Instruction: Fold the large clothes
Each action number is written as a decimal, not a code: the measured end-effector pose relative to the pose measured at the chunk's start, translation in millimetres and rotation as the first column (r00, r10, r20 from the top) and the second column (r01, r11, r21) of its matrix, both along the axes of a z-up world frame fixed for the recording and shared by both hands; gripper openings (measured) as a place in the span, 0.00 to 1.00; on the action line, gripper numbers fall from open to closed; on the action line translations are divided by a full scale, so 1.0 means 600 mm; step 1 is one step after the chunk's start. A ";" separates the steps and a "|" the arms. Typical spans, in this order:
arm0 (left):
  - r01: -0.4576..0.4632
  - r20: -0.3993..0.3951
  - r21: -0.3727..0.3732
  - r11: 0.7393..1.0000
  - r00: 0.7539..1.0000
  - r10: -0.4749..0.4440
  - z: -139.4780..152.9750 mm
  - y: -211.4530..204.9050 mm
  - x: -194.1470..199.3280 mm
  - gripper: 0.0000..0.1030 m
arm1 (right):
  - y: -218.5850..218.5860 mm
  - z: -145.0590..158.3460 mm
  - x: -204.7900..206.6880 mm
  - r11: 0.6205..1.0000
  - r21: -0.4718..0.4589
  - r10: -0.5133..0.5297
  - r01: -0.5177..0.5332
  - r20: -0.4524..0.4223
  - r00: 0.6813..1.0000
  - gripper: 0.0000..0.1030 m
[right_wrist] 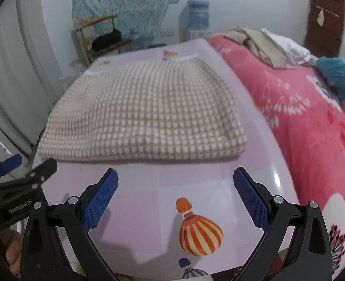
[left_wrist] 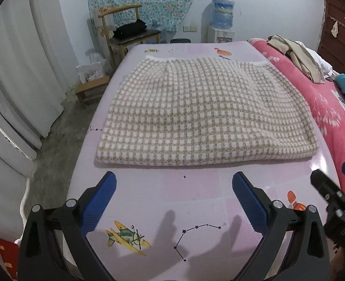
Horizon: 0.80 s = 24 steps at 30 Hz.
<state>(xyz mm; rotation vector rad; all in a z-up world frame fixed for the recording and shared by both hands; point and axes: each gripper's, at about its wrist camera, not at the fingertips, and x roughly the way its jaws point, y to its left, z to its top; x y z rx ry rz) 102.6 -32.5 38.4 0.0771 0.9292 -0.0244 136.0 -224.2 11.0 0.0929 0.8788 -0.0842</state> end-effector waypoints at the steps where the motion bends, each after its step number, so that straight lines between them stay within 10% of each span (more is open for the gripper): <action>1: 0.000 -0.005 -0.002 1.000 1.000 0.000 -0.001 0.001 0.003 0.95 | 0.003 -0.003 0.001 1.000 -0.003 0.003 -0.003 -0.008 1.000 0.92; 24: -0.004 -0.061 -0.036 0.999 0.998 0.002 -0.018 0.010 0.016 0.95 | 0.017 -0.018 0.014 1.000 -0.010 0.020 -0.021 -0.055 0.998 0.92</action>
